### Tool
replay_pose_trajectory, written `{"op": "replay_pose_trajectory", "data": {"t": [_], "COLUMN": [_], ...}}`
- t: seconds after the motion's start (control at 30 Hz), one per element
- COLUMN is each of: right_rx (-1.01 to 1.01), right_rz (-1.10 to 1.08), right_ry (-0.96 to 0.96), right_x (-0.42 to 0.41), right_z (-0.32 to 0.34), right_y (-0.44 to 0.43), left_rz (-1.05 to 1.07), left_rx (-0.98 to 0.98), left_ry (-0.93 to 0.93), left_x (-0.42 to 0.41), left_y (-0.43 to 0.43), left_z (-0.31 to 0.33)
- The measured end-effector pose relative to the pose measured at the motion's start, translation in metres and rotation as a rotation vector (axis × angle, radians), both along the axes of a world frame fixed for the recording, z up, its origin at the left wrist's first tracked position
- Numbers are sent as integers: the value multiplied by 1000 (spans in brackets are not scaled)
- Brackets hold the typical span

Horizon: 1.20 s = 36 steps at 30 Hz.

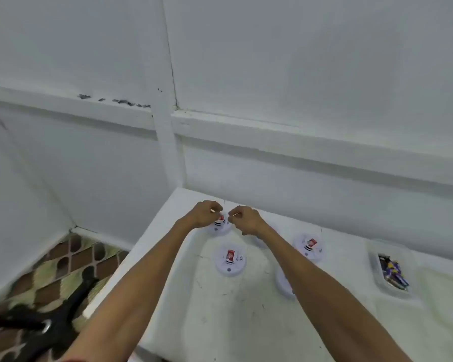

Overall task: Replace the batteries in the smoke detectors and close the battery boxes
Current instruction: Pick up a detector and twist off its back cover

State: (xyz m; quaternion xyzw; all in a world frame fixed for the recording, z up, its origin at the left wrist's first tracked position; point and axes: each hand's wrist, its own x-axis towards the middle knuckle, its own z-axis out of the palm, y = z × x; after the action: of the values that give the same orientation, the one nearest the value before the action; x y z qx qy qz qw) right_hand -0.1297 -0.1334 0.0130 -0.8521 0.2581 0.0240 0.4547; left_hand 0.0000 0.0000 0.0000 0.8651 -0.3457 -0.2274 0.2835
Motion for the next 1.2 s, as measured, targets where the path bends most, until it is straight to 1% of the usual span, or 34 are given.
{"op": "replay_pose_trajectory", "data": {"t": [0.1,0.23,0.33,0.43,0.57,0.67,0.73,0.9,1.03,1.1,1.2], "right_rx": [1,9,104,168,296,370,301,-47,-241,-264,-229], "right_rz": [-45,-139,-169,-182,-296,-376,-363,-196,-208,-227,-253], "right_ry": [30,15,46,54,5,-67,-96,-160,-275,-327,-442], "right_x": [6,15,21,28,29,27,26,17,3,-8,-32], "right_z": [-20,-48,-61,-72,-80,-82,-80,-83,-79,-77,-77], "right_y": [6,3,0,3,8,11,13,17,15,9,0], "left_rz": [77,191,316,372,452,457,459,431,427,382,314], "left_rx": [19,30,-31,-97,-199,-243,-269,-341,-397,-416,-442], "left_ry": [40,118,287,440,527,537,523,495,423,381,293], "left_x": [0,1,2,0,-2,-7,-13,-18,-30,-34,-45], "left_y": [9,17,17,13,14,11,9,7,8,7,0], "left_z": [-14,-33,-46,-58,-69,-68,-64,-65,-59,-59,-57]}}
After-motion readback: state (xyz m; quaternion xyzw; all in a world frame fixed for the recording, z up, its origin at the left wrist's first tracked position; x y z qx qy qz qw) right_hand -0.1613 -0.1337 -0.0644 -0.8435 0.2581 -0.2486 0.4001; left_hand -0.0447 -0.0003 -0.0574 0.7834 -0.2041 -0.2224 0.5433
